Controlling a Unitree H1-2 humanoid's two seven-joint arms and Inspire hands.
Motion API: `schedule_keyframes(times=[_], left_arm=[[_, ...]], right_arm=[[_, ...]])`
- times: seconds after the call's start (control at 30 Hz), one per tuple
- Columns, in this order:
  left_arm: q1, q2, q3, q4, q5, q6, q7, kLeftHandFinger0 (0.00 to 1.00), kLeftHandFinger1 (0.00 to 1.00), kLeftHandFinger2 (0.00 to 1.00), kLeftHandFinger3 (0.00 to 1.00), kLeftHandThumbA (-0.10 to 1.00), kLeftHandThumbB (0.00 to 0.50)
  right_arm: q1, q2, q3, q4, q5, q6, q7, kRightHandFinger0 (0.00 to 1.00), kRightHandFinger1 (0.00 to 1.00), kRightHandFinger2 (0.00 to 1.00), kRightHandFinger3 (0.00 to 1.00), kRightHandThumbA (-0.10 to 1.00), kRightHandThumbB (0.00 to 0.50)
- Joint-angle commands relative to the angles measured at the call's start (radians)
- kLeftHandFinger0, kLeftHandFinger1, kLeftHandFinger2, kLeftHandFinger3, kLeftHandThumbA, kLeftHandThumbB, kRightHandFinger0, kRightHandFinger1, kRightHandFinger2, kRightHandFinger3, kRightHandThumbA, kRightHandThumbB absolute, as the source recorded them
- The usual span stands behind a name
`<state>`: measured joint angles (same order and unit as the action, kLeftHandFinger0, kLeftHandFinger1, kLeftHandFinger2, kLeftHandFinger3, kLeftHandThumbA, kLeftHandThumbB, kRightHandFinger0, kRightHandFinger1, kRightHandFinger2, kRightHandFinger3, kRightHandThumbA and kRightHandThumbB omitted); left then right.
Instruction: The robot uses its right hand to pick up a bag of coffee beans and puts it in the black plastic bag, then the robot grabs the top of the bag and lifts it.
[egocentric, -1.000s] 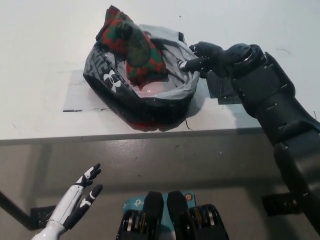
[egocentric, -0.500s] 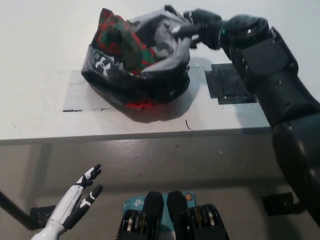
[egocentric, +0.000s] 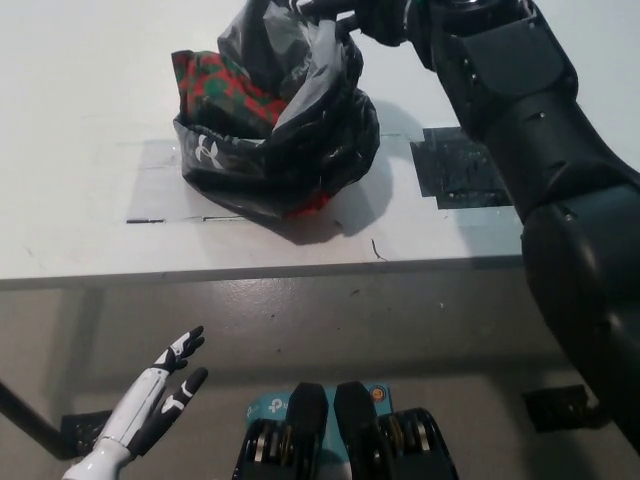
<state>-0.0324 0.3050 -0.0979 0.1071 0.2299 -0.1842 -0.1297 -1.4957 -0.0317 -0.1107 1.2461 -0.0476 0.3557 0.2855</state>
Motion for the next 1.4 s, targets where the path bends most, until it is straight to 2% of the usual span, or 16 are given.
schedule_keyframes(times=[0.0, 0.17, 0.23, 0.3, 0.33, 0.37, 0.43, 0.5, 0.53, 0.57, 0.63, 0.67, 0.77, 0.9, 1.07, 1.37], left_arm=[[-0.023, 0.028, -0.004, -0.019, 0.009, -0.026, -0.014, 1.00, 1.00, 1.00, 1.00, 1.00, 0.217], [-0.021, 0.027, -0.005, -0.018, 0.008, -0.028, -0.012, 1.00, 1.00, 1.00, 1.00, 1.00, 0.217], [-0.021, 0.028, -0.004, -0.014, 0.004, -0.033, -0.012, 1.00, 1.00, 1.00, 1.00, 1.00, 0.222], [-0.020, 0.027, -0.004, -0.017, 0.002, -0.031, -0.013, 1.00, 1.00, 1.00, 1.00, 1.00, 0.221], [-0.016, 0.028, -0.004, -0.022, 0.004, -0.026, -0.013, 1.00, 1.00, 1.00, 1.00, 1.00, 0.214], [-0.013, 0.031, -0.005, -0.026, 0.006, -0.022, -0.016, 1.00, 1.00, 1.00, 1.00, 1.00, 0.220], [-0.017, 0.028, -0.009, -0.031, 0.013, -0.011, -0.017, 1.00, 1.00, 1.00, 1.00, 1.00, 0.230], [-0.018, 0.030, -0.007, -0.027, 0.007, -0.015, -0.018, 1.00, 1.00, 1.00, 1.00, 1.00, 0.228], [-0.016, 0.032, -0.008, -0.019, 0.011, -0.029, -0.015, 1.00, 1.00, 1.00, 1.00, 1.00, 0.221], [-0.016, 0.032, -0.008, -0.019, 0.011, -0.029, -0.015, 1.00, 1.00, 1.00, 1.00, 1.00, 0.221], [-0.019, 0.034, -0.012, -0.007, 0.026, -0.046, -0.010, 1.00, 1.00, 1.00, 1.00, 1.00, 0.231], [-0.017, 0.033, -0.013, -0.008, 0.023, -0.044, -0.013, 1.00, 1.00, 1.00, 1.00, 1.00, 0.232], [-0.019, 0.030, -0.012, 0.005, 0.024, -0.062, -0.005, 1.00, 1.00, 1.00, 1.00, 1.00, 0.238], [-0.020, 0.025, -0.013, 0.003, 0.021, -0.045, -0.010, 1.00, 1.00, 1.00, 1.00, 1.00, 0.233], [-0.015, 0.026, -0.016, -0.017, 0.024, -0.028, -0.018, 1.00, 1.00, 1.00, 1.00, 1.00, 0.238], [-0.014, 0.024, -0.016, -0.024, 0.025, -0.017, -0.021, 1.00, 1.00, 1.00, 1.00, 1.00, 0.240]], right_arm=[[-0.103, -0.001, -0.007, -0.021, 0.039, -0.044, -0.035, 0.00, 0.26, 0.70, 0.81, 0.54, 0.026], [-0.104, 0.001, 0.001, -0.013, 0.033, -0.030, -0.054, 0.00, 0.31, 0.72, 0.77, 0.42, 0.001], [-0.100, 0.006, -0.013, -0.016, 0.042, -0.038, -0.085, 0.00, 0.33, 0.74, 0.82, 0.21, 0.007], [-0.099, 0.015, -0.038, -0.021, 0.057, -0.040, -0.140, 0.00, 0.32, 0.73, 0.90, 0.12, 0.001], [-0.097, 0.023, -0.068, -0.027, 0.083, -0.052, -0.164, 0.00, 0.28, 0.72, 1.00, 0.07, 0.000], [-0.089, 0.031, -0.104, -0.041, 0.115, -0.086, -0.177, 0.00, 0.26, 0.68, 0.93, 0.06, 0.000], [-0.087, 0.045, -0.196, -0.071, 0.188, -0.159, -0.237, 0.00, 0.26, 0.69, 0.87, 0.09, 0.000], [-0.110, 0.046, -0.219, -0.069, 0.191, -0.140, -0.241, 0.00, 0.26, 0.69, 0.91, 0.20, 0.000], [-0.149, 0.047, -0.272, -0.065, 0.237, -0.104, -0.249, 0.00, 0.26, 0.68, 0.87, 0.22, 0.000], [-0.149, 0.047, -0.272, -0.065, 0.237, -0.104, -0.249, 0.00, 0.26, 0.68, 0.87, 0.22, 0.000], [-0.201, 0.048, -0.347, -0.058, 0.294, -0.063, -0.266, 0.00, 0.26, 0.70, 0.96, 0.19, 0.001], [-0.220, 0.048, -0.357, -0.056, 0.293, -0.067, -0.278, 0.00, 0.26, 0.69, 0.89, 0.18, 0.000], [-0.263, 0.052, -0.380, -0.038, 0.303, -0.087, -0.295, 0.00, 0.25, 0.70, 0.93, 0.17, 0.000], [-0.298, 0.057, -0.385, -0.015, 0.309, -0.084, -0.287, 0.00, 0.24, 0.68, 0.88, 0.14, 0.000], [-0.301, 0.067, -0.401, -0.007, 0.321, -0.091, -0.303, 0.00, 0.24, 0.69, 0.95, 0.11, 0.000], [-0.315, 0.065, -0.403, 0.007, 0.338, -0.103, -0.314, 0.00, 0.24, 0.68, 0.94, 0.13, 0.000]])
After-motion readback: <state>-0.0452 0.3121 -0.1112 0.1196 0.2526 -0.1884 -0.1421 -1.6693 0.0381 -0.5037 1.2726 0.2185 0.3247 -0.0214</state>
